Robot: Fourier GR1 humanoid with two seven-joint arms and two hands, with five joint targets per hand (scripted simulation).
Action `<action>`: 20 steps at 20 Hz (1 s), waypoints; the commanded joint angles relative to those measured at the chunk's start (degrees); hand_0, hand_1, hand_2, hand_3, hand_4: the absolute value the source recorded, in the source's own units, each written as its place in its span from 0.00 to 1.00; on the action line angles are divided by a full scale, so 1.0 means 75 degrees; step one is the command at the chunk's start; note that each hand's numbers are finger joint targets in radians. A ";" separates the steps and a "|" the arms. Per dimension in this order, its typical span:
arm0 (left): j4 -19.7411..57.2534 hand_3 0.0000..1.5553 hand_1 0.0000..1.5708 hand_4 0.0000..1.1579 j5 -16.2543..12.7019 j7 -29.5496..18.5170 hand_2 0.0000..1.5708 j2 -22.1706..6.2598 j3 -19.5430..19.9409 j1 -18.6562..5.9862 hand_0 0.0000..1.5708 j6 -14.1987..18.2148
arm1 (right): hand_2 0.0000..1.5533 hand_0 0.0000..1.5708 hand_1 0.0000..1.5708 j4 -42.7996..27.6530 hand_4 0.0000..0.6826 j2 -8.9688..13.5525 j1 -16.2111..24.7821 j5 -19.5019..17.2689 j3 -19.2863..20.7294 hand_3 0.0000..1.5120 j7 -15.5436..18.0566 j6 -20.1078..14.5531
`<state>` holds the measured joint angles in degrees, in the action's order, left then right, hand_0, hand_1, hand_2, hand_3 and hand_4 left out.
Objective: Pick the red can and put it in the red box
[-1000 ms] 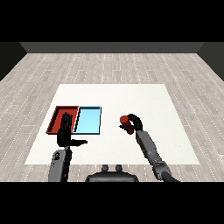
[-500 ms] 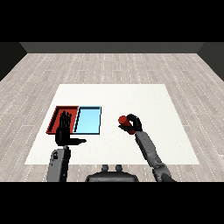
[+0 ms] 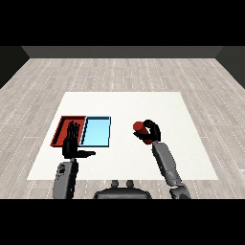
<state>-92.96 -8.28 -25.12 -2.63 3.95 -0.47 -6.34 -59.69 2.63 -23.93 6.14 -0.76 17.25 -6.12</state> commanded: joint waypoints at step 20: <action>-0.0815 0.00 0.00 0.00 0.1050 0.2108 0.00 0.0350 -0.2231 -0.0549 0.00 0.1094 | 0.91 0.92 0.92 -0.2921 0.91 -0.0343 -0.0215 -0.0008 -0.2041 0.91 -0.0619 -0.2281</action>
<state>-99.13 -1.43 -11.80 -0.12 -10.73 -3.80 0.62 -86.18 0.90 -20.56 5.39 -11.55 10.94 -16.70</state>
